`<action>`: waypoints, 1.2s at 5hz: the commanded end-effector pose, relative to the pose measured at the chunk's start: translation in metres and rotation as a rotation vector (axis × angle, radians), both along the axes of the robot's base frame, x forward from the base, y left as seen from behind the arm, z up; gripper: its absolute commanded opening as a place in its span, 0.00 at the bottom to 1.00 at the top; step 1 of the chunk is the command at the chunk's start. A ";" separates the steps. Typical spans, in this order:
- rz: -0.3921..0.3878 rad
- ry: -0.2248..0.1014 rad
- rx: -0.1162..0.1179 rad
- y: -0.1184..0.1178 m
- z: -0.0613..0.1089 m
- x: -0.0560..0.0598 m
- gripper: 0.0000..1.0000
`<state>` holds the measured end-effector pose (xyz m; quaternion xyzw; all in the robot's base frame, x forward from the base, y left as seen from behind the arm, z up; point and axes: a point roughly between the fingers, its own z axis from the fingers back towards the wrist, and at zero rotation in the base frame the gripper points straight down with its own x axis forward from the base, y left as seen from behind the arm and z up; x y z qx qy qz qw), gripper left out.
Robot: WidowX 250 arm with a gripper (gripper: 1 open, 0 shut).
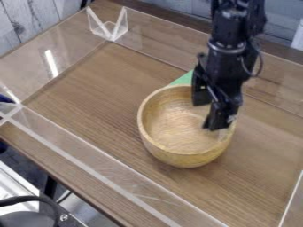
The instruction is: Put the green block in the brown bowl
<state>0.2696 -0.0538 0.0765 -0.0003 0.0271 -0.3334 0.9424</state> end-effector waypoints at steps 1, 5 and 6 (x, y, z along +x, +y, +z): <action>-0.002 -0.070 -0.042 0.000 0.021 0.002 1.00; 0.019 -0.114 -0.019 0.008 0.018 0.006 1.00; 0.026 -0.125 -0.011 0.006 0.018 0.006 1.00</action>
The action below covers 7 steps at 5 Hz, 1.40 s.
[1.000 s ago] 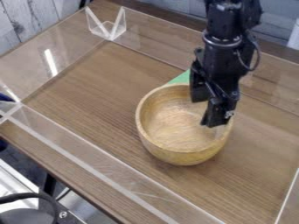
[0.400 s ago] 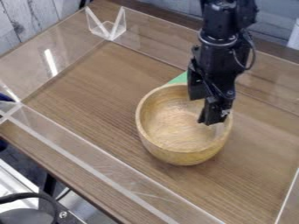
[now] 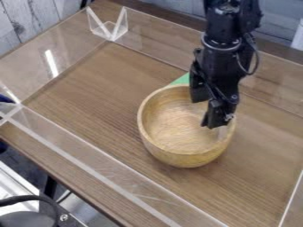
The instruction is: Put the green block in the brown bowl
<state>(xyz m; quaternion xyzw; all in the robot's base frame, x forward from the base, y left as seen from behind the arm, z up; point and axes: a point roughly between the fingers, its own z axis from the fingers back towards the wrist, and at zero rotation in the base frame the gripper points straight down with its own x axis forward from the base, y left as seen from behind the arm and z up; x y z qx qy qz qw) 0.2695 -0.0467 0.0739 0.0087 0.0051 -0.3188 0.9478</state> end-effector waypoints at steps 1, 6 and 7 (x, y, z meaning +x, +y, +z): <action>-0.003 -0.097 0.019 -0.006 0.022 -0.001 0.00; -0.059 -0.072 0.092 0.001 -0.014 -0.012 0.00; -0.065 -0.066 0.086 0.007 -0.024 -0.006 0.00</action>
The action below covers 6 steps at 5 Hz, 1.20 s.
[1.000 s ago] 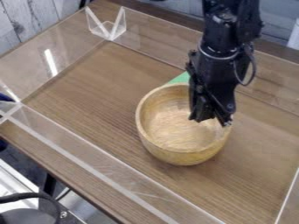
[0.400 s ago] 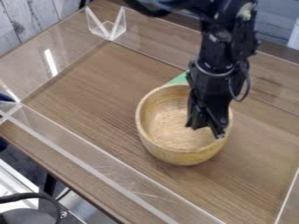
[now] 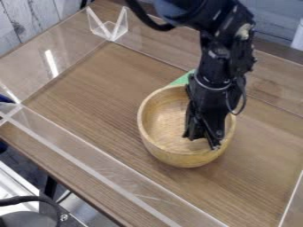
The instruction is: Put the green block in the brown bowl
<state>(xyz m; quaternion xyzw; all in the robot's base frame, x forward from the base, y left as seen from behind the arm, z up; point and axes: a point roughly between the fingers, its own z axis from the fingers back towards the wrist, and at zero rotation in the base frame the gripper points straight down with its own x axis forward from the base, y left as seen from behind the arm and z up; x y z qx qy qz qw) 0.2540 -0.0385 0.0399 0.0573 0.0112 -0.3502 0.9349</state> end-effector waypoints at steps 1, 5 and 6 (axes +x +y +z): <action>-0.002 -0.043 -0.017 0.004 0.003 0.014 0.00; -0.018 -0.017 -0.053 0.003 0.005 0.027 0.00; -0.005 -0.031 -0.041 0.002 0.001 0.026 0.00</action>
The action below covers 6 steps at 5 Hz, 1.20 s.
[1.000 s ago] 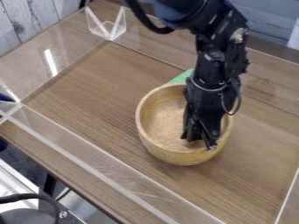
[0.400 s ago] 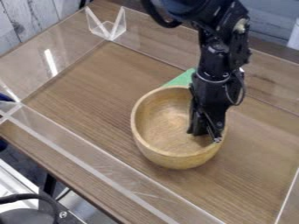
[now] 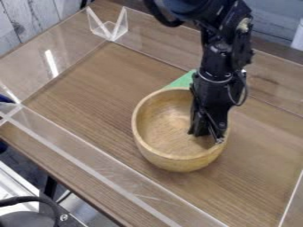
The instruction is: Put the green block in the brown bowl
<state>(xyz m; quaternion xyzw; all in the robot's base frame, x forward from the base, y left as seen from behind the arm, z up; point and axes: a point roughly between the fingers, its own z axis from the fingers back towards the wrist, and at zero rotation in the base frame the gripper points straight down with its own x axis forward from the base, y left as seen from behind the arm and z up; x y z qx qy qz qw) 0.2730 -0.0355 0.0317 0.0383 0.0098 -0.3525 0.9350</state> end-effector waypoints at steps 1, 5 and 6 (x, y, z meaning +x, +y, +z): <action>0.012 -0.057 0.009 -0.002 0.006 0.006 0.00; 0.041 -0.082 -0.045 0.000 0.014 0.003 0.00; 0.051 -0.091 -0.060 0.002 0.015 0.001 0.00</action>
